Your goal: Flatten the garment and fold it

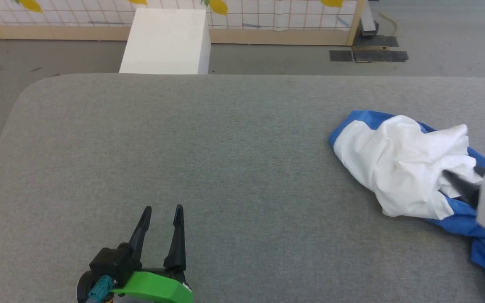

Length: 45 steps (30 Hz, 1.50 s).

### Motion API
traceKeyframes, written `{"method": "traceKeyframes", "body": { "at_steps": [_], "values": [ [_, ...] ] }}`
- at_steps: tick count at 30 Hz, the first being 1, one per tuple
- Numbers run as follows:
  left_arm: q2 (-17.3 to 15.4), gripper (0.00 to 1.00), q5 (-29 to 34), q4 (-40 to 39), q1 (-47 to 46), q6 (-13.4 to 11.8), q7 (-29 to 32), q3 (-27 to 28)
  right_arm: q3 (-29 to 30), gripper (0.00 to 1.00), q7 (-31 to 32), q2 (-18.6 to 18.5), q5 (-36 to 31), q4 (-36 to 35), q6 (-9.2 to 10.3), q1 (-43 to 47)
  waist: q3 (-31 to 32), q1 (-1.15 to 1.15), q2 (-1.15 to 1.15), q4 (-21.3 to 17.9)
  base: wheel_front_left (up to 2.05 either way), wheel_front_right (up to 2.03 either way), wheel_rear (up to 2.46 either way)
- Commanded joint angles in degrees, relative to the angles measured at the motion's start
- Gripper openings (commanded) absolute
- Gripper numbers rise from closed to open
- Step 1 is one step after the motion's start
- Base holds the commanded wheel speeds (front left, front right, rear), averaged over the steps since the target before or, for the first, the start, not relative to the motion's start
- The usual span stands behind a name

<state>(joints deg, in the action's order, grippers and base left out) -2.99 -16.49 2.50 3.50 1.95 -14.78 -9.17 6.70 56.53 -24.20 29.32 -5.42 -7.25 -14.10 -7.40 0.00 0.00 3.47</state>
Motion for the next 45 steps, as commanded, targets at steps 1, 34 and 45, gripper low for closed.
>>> {"method": "traceKeyframes", "body": {
  "at_steps": [1, 34, 45],
  "values": [
    [0.1, 1.0, -0.3, 0.1, -0.1, 0.0, -0.2, -0.1, -1.2, 1.0, 0.5, 0.8, -0.3, 0.9, -0.24, -0.8, -0.6, 0.0, 0.0, 1.4, 0.0, 0.0, 0.0],
    [0.1, 1.0, -1.5, 2.4, -1.0, -0.1, -0.2, -2.6, -33.2, 0.0, -4.9, 8.3, 4.5, 10.4, -0.24, -19.5, -0.7, 0.0, 0.0, 8.6, 0.0, 0.0, 0.0],
    [0.1, 1.0, -3.1, 3.9, -4.0, -0.2, -0.2, -5.7, -42.7, 1.0, -13.3, 6.9, 4.7, 27.1, -0.24, -13.5, -3.9, 0.0, 0.0, 13.2, 0.0, 0.0, 0.0]
  ]
}}
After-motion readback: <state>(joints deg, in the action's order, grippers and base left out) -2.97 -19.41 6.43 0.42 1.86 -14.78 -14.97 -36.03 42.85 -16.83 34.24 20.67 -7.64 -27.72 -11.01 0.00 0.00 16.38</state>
